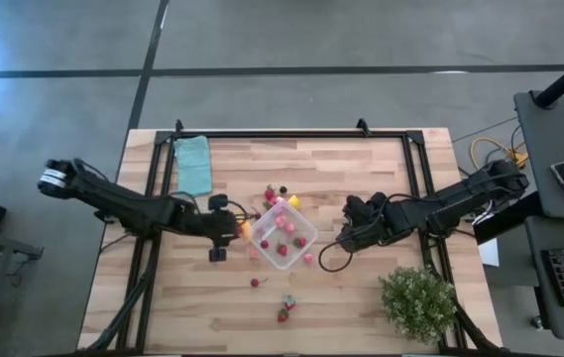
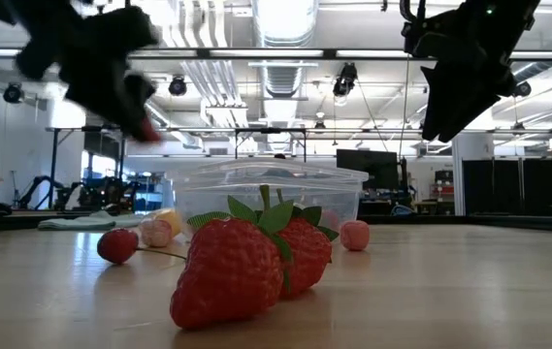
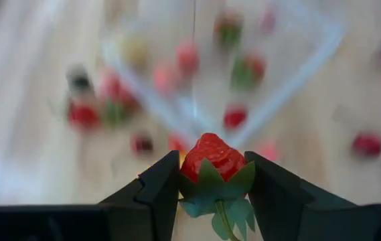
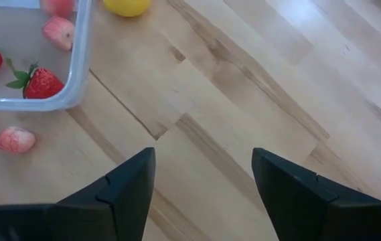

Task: Pick and placing Produce into tupperware
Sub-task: Put the red strawberry into the transparent container, then put the pink peach into the transparent container

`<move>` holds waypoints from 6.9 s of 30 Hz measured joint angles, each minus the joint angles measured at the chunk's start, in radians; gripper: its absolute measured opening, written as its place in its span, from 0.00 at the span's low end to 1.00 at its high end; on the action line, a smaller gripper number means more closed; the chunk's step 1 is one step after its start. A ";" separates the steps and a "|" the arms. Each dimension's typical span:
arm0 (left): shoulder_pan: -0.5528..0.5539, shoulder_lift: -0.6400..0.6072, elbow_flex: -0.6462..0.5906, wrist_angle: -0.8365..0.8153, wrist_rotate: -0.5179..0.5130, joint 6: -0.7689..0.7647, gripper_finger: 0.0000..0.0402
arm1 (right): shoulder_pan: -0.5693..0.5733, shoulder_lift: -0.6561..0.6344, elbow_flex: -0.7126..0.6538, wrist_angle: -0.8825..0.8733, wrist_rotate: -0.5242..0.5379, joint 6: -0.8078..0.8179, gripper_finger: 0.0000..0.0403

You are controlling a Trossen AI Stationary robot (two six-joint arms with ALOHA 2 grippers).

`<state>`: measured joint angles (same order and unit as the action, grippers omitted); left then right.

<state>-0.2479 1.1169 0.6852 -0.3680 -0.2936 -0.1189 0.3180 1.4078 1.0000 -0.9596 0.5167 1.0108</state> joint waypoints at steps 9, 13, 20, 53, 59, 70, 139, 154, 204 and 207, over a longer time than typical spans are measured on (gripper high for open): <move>0.020 0.118 0.072 0.121 0.051 0.049 0.36 | 0.000 -0.002 -0.011 -0.066 -0.024 -0.058 0.61; 0.022 0.243 0.125 0.188 0.055 0.052 0.36 | 0.000 -0.019 -0.032 -0.069 -0.055 -0.077 0.61; 0.045 0.401 0.239 0.200 0.043 0.051 0.36 | 0.005 -0.084 -0.078 -0.082 -0.089 -0.077 0.62; 0.071 0.062 0.247 -0.248 -0.036 -0.059 0.65 | 0.160 0.070 -0.159 0.445 -0.080 -0.063 0.66; 0.071 -0.015 0.206 -0.337 -0.043 -0.058 0.65 | 0.180 0.231 -0.006 0.469 -0.082 0.010 0.65; 0.070 -0.129 0.078 -0.331 -0.040 -0.058 0.65 | 0.182 0.481 0.295 0.202 -0.075 0.146 0.64; 0.072 -0.114 0.027 -0.264 -0.142 0.130 0.65 | 0.089 0.572 0.301 0.296 -0.124 -0.017 0.63; 0.081 -0.103 0.027 -0.236 -0.144 0.135 0.65 | 0.089 0.573 0.277 0.332 -0.113 -0.019 0.62; 0.083 -0.104 0.028 -0.238 -0.143 0.126 0.65 | 0.083 0.599 0.318 0.341 -0.156 -0.024 0.25; 0.083 -0.104 0.028 -0.238 -0.143 0.126 0.65 | 0.088 0.596 0.361 0.298 -0.197 -0.024 0.25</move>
<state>-0.1648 1.0134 0.7128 -0.6064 -0.4368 0.0074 0.4062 2.0037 1.3608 -0.6614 0.3195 0.9865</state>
